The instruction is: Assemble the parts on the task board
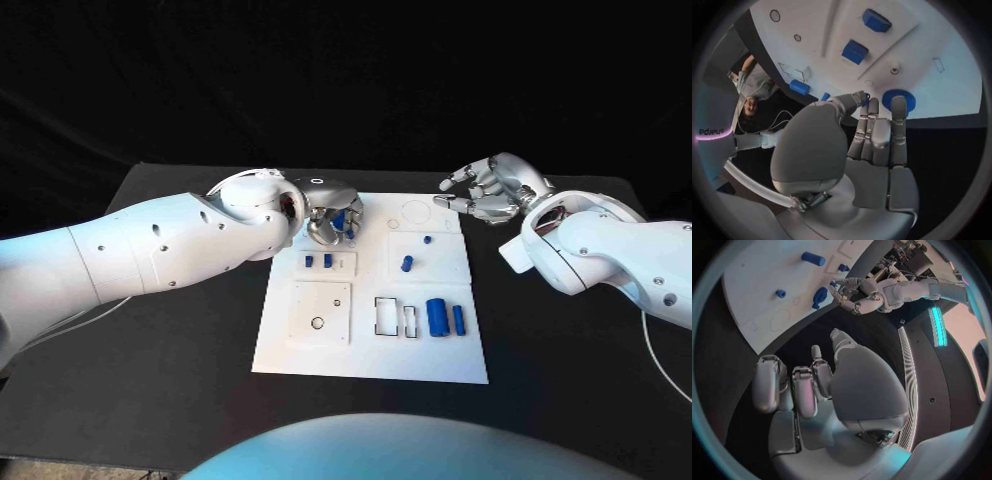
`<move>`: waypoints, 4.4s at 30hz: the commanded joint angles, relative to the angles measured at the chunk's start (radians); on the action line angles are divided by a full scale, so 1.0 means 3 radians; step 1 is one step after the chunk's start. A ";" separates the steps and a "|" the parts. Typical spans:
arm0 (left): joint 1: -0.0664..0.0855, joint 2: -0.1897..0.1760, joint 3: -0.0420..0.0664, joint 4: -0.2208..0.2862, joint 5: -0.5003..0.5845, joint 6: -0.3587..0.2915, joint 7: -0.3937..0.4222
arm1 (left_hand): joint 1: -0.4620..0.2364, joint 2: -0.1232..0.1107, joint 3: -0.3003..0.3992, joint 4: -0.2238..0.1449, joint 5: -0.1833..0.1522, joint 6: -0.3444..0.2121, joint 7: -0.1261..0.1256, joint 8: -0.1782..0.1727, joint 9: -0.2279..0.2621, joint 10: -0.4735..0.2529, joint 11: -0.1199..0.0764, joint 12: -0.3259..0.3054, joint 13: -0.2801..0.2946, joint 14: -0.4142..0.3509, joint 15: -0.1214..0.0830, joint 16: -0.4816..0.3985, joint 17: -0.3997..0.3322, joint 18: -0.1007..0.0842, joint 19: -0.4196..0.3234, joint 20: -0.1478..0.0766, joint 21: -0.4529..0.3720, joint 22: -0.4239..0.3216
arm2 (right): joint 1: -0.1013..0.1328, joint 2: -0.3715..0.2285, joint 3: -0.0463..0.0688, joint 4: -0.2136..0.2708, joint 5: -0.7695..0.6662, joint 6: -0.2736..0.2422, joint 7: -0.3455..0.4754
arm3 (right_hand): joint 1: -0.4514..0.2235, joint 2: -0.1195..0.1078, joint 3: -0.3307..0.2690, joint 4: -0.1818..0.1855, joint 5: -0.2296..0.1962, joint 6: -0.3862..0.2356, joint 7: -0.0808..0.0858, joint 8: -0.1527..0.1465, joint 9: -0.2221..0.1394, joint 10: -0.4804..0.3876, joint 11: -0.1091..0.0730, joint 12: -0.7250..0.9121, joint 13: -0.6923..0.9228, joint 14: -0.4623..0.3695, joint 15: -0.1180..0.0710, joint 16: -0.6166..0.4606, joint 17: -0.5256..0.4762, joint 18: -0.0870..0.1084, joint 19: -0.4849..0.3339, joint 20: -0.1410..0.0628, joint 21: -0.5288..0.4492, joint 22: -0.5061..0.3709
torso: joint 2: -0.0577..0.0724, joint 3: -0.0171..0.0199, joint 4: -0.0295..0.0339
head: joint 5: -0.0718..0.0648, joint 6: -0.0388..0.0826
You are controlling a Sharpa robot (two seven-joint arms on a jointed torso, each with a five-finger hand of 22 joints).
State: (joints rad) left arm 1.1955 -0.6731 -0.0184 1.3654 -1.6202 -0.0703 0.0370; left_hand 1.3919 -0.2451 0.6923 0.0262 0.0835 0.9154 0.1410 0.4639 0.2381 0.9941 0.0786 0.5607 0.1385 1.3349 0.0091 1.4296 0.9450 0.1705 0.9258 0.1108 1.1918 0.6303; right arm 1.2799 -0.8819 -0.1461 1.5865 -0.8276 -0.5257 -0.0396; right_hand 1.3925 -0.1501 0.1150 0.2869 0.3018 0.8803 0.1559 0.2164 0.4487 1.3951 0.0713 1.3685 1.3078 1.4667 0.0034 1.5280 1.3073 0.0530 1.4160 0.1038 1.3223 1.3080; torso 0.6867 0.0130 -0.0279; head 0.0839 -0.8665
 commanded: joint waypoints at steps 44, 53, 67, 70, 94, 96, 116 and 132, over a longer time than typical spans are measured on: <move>-0.0023 -0.0281 0.0021 -0.0031 0.0246 0.0193 0.0072 | 0.0018 0.0014 0.0002 -0.0037 -0.0013 0.0036 0.0011 -0.0039 0.0003 0.0053 0.0006 -0.0051 -0.0011 0.0009 0.0013 0.0000 -0.0039 0.0039 0.0037 0.0014 -0.0001 0.0032 | -0.0002 0.0005 0.0000 -0.0002 -0.0030 0.0019 0.0015 | -0.0031 0.0016 0.0019 0.0003 -0.0001 -0.0030 -0.0002 0.0011 0.0004 -0.0011 0.0000 -0.0014 0.0096 0.0243 -0.0014 -0.0009 0.0420 0.0046 -0.0016 0.0005 -0.0014 0.0226 | 0.0002 0.0006 0.0007 | 0.0041 -0.0021; -0.0024 -0.0271 0.0019 -0.0036 0.0231 0.0263 0.0044 | 0.0021 0.0016 0.0001 -0.0039 -0.0016 0.0041 0.0012 -0.0041 0.0004 0.0059 0.0006 -0.0054 -0.0011 0.0004 0.0013 -0.0004 -0.0054 0.0041 0.0027 0.0014 -0.0007 0.0017 | -0.0002 0.0006 0.0000 -0.0002 -0.0030 0.0018 0.0015 | -0.0031 0.0016 0.0019 0.0003 -0.0001 -0.0030 -0.0002 0.0011 0.0004 -0.0011 0.0000 -0.0014 0.0096 0.0243 -0.0014 -0.0009 0.0420 0.0046 -0.0016 0.0005 -0.0014 0.0226 | 0.0001 0.0004 0.0007 | 0.0040 -0.0021; -0.0025 -0.0232 0.0006 -0.0092 0.0182 0.0278 0.0034 | 0.0022 0.0011 -0.0003 -0.0042 -0.0022 0.0039 0.0014 -0.0048 0.0003 0.0059 0.0009 -0.0062 -0.0012 0.0003 0.0015 -0.0006 -0.0055 0.0043 0.0018 0.0015 -0.0013 0.0005 | -0.0002 0.0010 0.0000 -0.0002 -0.0030 0.0019 0.0018 | -0.0031 0.0016 0.0019 0.0003 -0.0001 -0.0030 -0.0002 0.0011 0.0004 -0.0011 0.0000 -0.0014 0.0096 0.0243 -0.0014 -0.0009 0.0420 0.0046 -0.0016 0.0005 -0.0014 0.0226 | 0.0004 0.0004 0.0005 | 0.0036 -0.0021; -0.0025 -0.0228 0.0006 -0.0094 0.0180 0.0287 0.0038 | 0.0022 0.0011 -0.0003 -0.0042 -0.0022 0.0039 0.0014 -0.0048 0.0003 0.0059 0.0009 -0.0062 -0.0012 0.0003 0.0015 -0.0006 -0.0055 0.0043 0.0018 0.0015 -0.0013 0.0005 | -0.0002 0.0010 0.0000 -0.0002 -0.0030 0.0019 0.0017 | -0.0039 0.0015 0.0025 0.0001 -0.0001 -0.0035 -0.0003 0.0023 0.0003 -0.0006 -0.0001 -0.0009 0.0101 0.0242 -0.0014 -0.0011 0.0415 0.0047 -0.0016 0.0005 -0.0018 0.0225 | 0.0003 0.0005 0.0008 | 0.0035 -0.0021; -0.0025 -0.0224 0.0003 -0.0100 0.0195 0.0320 0.0069 | 0.0023 0.0016 -0.0008 -0.0042 -0.0026 0.0045 0.0013 -0.0054 0.0004 0.0067 0.0008 -0.0070 -0.0012 0.0007 0.0016 -0.0005 -0.0048 0.0040 0.0025 0.0016 -0.0010 0.0014 | -0.0002 0.0009 0.0000 -0.0003 -0.0033 0.0013 0.0009 | -0.0039 0.0015 0.0025 0.0001 -0.0001 -0.0035 -0.0003 0.0023 0.0003 -0.0006 -0.0001 -0.0009 0.0101 0.0242 -0.0014 -0.0011 0.0415 0.0047 -0.0016 0.0005 -0.0018 0.0225 | 0.0002 0.0004 0.0009 | 0.0031 -0.0021; -0.0025 -0.0225 0.0003 -0.0097 0.0195 0.0312 0.0071 | 0.0027 0.0026 -0.0009 -0.0043 -0.0028 0.0057 0.0010 -0.0055 0.0007 0.0081 0.0004 -0.0071 -0.0010 0.0011 0.0014 -0.0002 -0.0041 0.0038 0.0036 0.0016 -0.0004 0.0030 | -0.0002 0.0009 0.0000 -0.0004 -0.0033 0.0013 0.0008 | -0.0039 0.0015 0.0025 0.0001 -0.0001 -0.0035 -0.0003 0.0023 0.0003 -0.0006 -0.0001 -0.0009 0.0101 0.0242 -0.0014 -0.0011 0.0415 0.0047 -0.0016 0.0005 -0.0018 0.0225 | 0.0002 0.0003 0.0009 | 0.0032 -0.0021; -0.0024 -0.0219 0.0003 -0.0095 0.0196 0.0280 0.0053 | 0.0010 0.0020 -0.0034 -0.0035 -0.0028 0.0009 0.0019 -0.0124 -0.0005 0.0078 0.0011 -0.0115 -0.0012 0.0016 0.0019 0.0001 -0.0039 0.0041 0.0024 0.0017 -0.0017 0.0007 | -0.0002 0.0010 0.0000 -0.0007 -0.0033 0.0013 0.0009 | -0.0039 0.0015 0.0025 0.0001 -0.0001 -0.0035 -0.0003 0.0023 0.0003 -0.0006 -0.0001 -0.0009 0.0101 0.0242 -0.0014 -0.0011 0.0415 0.0047 -0.0016 0.0005 -0.0018 0.0225 | 0.0004 0.0004 0.0008 | 0.0030 -0.0021; -0.0024 -0.0210 0.0003 -0.0085 0.0198 0.0299 0.0065 | 0.0018 0.0034 -0.0033 -0.0036 -0.0028 0.0028 0.0016 -0.0123 -0.0001 0.0089 0.0009 -0.0118 -0.0010 0.0021 0.0017 0.0004 -0.0030 0.0037 0.0039 0.0017 -0.0009 0.0026 | -0.0002 0.0013 0.0000 -0.0014 -0.0033 0.0021 0.0007 | -0.0039 0.0015 0.0025 0.0001 -0.0001 -0.0035 -0.0003 0.0023 0.0003 -0.0006 -0.0001 -0.0009 0.0101 0.0242 -0.0014 -0.0011 0.0415 0.0047 -0.0016 0.0005 -0.0018 0.0225 | 0.0001 0.0006 0.0007 | 0.0023 -0.0021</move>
State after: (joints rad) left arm 1.1880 -0.7386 -0.0178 1.3367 -1.5600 0.0123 0.0498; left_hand 1.3974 -0.2396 0.6869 0.0150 0.0789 0.9240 0.1464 0.4315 0.2379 1.0154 0.0789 0.5306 0.1360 1.3383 0.0127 1.4289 0.9343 0.1706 0.9292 0.1144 1.1917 0.6372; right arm 1.2799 -0.8788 -0.1461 1.5824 -0.8279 -0.5257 -0.0410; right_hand 1.3884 -0.1461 0.1150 0.2869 0.3018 0.8766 0.1522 0.2163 0.4486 1.3951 0.0713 1.3685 1.3076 1.4667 0.0034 1.5280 1.3073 0.0531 1.4160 0.1038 1.3223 1.3077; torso 0.6872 0.0151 -0.0261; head 0.0917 -0.8728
